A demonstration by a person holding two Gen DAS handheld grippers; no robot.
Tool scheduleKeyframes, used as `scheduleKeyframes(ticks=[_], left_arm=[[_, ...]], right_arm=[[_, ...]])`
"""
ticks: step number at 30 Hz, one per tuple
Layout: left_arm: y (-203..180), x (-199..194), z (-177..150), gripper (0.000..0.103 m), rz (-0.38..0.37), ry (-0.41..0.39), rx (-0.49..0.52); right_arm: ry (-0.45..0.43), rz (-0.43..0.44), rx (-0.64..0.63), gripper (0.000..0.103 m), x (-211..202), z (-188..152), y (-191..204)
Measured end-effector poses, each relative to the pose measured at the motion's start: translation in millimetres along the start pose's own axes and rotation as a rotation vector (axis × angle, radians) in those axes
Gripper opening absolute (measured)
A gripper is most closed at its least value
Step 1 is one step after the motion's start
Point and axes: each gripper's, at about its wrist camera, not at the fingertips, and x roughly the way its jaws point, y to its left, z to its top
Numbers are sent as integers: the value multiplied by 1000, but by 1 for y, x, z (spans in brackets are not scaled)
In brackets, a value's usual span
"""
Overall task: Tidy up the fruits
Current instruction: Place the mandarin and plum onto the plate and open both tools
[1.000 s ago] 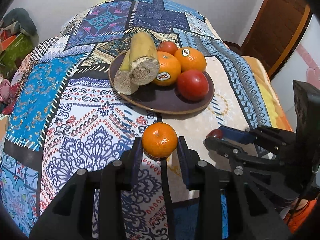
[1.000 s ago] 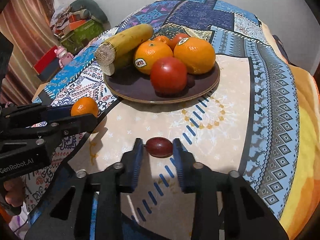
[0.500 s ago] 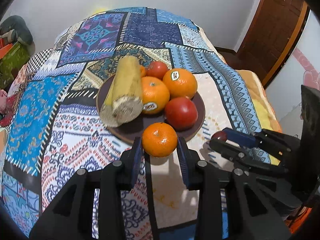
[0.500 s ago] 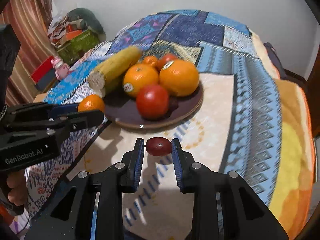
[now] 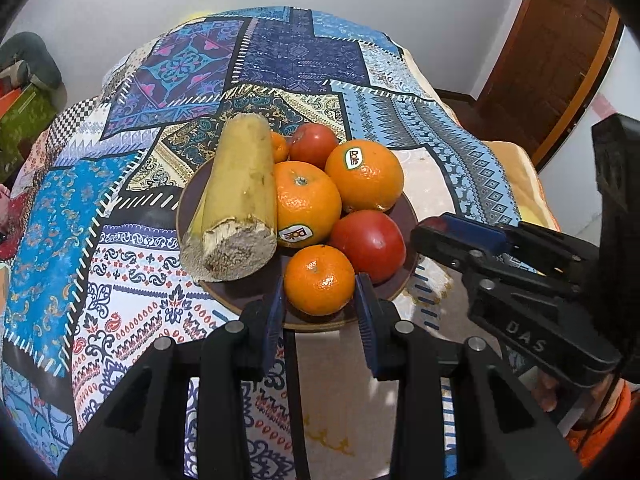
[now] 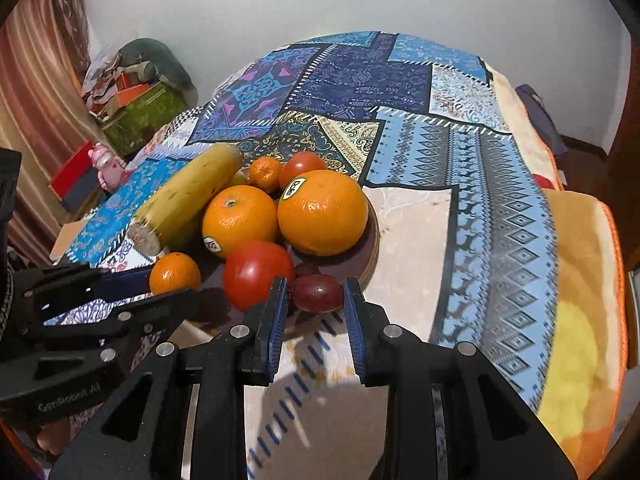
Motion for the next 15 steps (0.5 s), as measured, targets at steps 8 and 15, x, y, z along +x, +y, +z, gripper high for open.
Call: scheduleKeyframes(ticks=[8,15], left_arm=[[8,13,0,35,-11,33,-43],[10,12,0,48,-33,33,-55]], right_arm=[[24,5,21,28,12,0,-7],[44,-2,24,30,13,-3,-6]])
